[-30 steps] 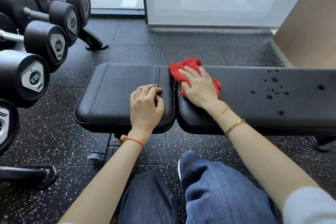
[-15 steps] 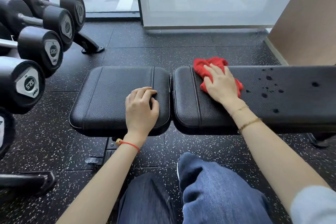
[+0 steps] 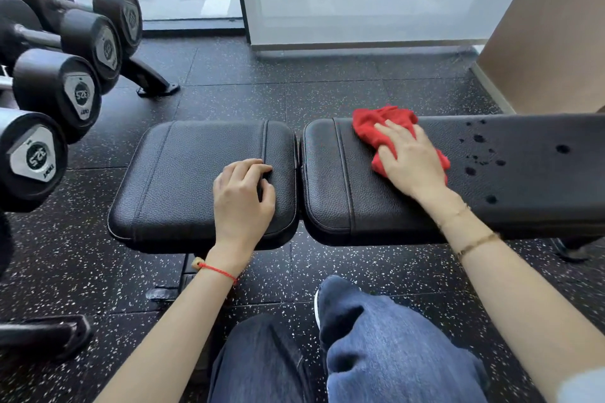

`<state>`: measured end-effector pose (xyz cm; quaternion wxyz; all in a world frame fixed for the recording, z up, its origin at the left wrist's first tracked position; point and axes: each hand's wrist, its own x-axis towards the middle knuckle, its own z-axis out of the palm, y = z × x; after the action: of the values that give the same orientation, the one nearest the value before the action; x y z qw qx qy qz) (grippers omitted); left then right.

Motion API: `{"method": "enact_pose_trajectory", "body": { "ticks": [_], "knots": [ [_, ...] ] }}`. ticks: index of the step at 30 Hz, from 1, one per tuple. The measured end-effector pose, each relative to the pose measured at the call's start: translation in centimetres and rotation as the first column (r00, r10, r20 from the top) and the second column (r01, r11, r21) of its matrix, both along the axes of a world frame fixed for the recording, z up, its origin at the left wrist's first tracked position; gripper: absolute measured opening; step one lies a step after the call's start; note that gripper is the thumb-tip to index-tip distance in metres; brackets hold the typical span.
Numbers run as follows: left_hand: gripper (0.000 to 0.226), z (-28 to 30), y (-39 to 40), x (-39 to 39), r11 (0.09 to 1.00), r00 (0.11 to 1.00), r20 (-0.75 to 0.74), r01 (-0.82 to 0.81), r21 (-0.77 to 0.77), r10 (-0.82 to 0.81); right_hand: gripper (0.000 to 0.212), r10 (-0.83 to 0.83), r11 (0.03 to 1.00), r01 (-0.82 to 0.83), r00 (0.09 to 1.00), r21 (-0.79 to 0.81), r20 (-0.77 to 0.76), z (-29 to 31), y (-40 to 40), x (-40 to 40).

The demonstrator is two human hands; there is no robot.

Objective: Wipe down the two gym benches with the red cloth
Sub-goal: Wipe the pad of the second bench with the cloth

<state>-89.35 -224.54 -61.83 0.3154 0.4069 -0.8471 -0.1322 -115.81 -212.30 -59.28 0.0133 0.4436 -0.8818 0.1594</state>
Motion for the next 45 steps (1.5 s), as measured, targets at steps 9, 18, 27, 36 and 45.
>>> {"method": "enact_pose_trajectory", "body": {
  "ticks": [9, 18, 27, 36, 45],
  "knots": [
    [0.024, 1.2, 1.2, -3.6, 0.998, 0.998, -0.021, 0.056, 0.036, -0.055, 0.049, 0.178, 0.984, -0.179, 0.984, 0.012, 0.026, -0.1, -3.7, 4.3],
    [0.021, 0.2, 1.5, -4.8, 0.991, 0.991, 0.008, 0.132, 0.034, -0.132, 0.048, 0.083, 0.997, -0.083, 0.997, 0.009, 0.001, -0.4, 0.2, 0.4],
    [0.023, 0.2, 1.7, -5.1, 0.992, 0.990, 0.065, 0.127, 0.002, -0.127, 0.050, 0.134, 0.989, -0.136, 0.990, 0.059, 0.041, 0.4, -1.5, 3.9],
    [0.024, 0.2, 2.4, -4.7, 0.991, 0.988, 0.074, 0.135, -0.005, -0.134, 0.050, 0.168, 0.985, -0.167, 0.986, 0.052, -0.005, -0.2, 5.6, 6.1],
    [0.021, 0.2, 2.4, -4.7, 0.990, 0.988, 0.067, 0.141, -0.016, -0.139, 0.050, 0.147, 0.988, -0.145, 0.989, 0.059, -0.016, -0.5, 5.2, 6.4]
  ]
}}
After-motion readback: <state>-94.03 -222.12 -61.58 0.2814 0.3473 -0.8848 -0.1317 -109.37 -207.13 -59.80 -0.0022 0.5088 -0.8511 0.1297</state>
